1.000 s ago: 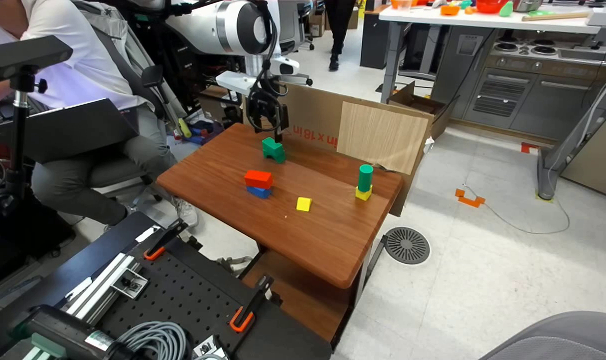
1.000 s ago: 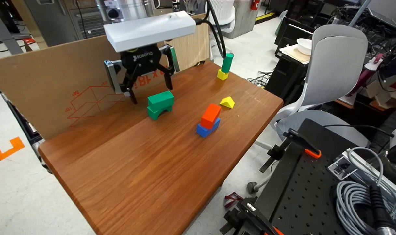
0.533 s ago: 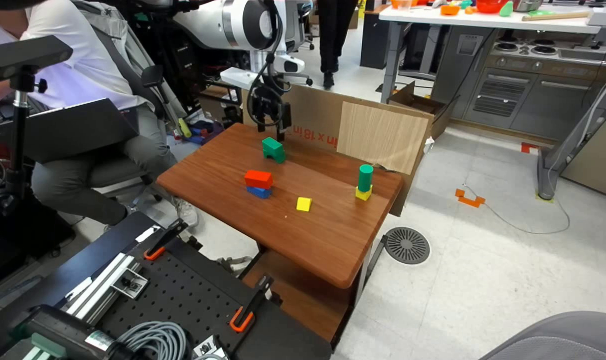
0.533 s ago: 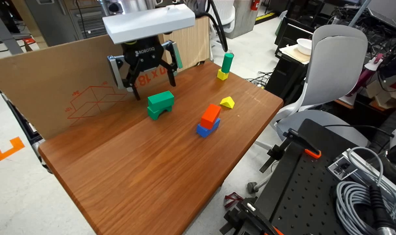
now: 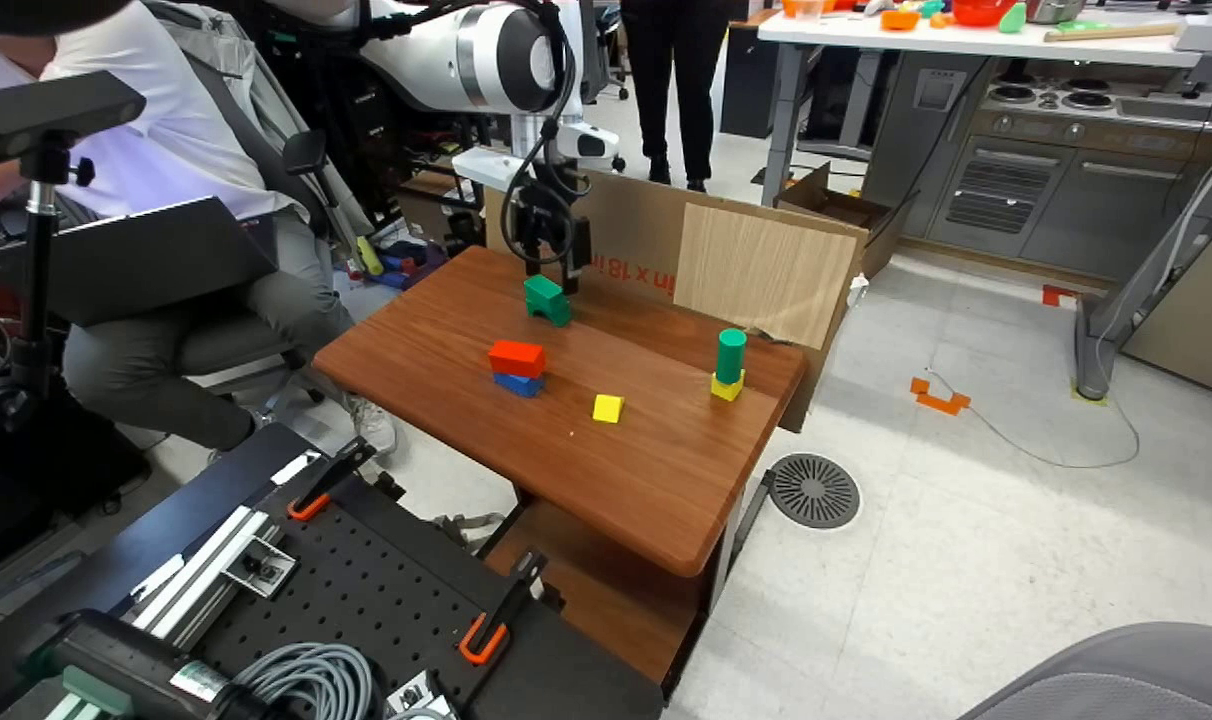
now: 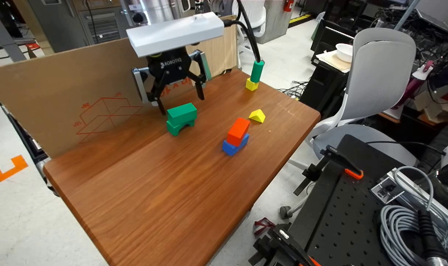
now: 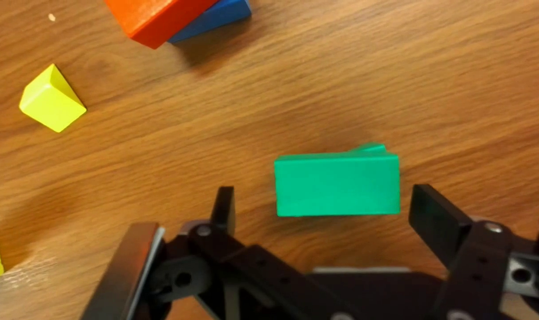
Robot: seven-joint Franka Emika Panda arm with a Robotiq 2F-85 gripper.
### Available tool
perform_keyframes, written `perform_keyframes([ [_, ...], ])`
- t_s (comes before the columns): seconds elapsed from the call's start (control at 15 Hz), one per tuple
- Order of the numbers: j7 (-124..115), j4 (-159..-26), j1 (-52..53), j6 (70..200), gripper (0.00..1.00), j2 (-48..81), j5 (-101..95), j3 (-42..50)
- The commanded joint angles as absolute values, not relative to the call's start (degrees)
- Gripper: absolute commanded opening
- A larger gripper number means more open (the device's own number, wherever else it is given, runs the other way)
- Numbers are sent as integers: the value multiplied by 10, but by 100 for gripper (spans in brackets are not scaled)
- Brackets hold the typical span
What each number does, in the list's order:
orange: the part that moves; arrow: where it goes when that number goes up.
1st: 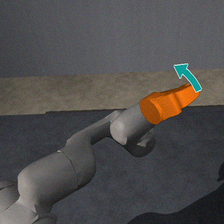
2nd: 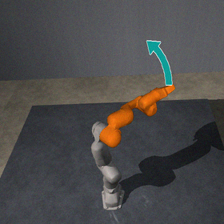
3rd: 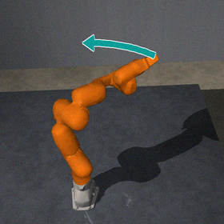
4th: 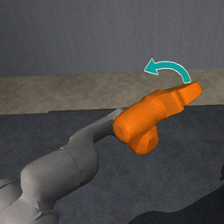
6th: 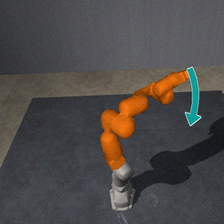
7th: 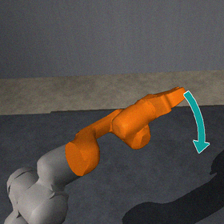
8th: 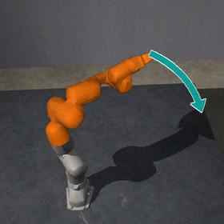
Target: Unstack the green blocks
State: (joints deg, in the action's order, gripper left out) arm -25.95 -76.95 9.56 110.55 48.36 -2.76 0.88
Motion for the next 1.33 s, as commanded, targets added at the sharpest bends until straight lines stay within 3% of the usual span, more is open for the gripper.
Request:
perform_keyframes([
  [0.0,-269,-751,105,1100,100,502,-24,17],
  [0.27,-271,-745,104,1097,100,514,-22,18],
  [0.33,-272,-741,104,1094,90,518,-21,18],
  [0.4,-273,-739,105,1094,72,522,-22,18],
  [0.6,-269,-737,106,1096,49,525,-23,18],
  [0.67,-267,-735,106,1096,45,522,-23,17],
  [1.27,-219,-812,105,1124,42,452,-24,-3],
])
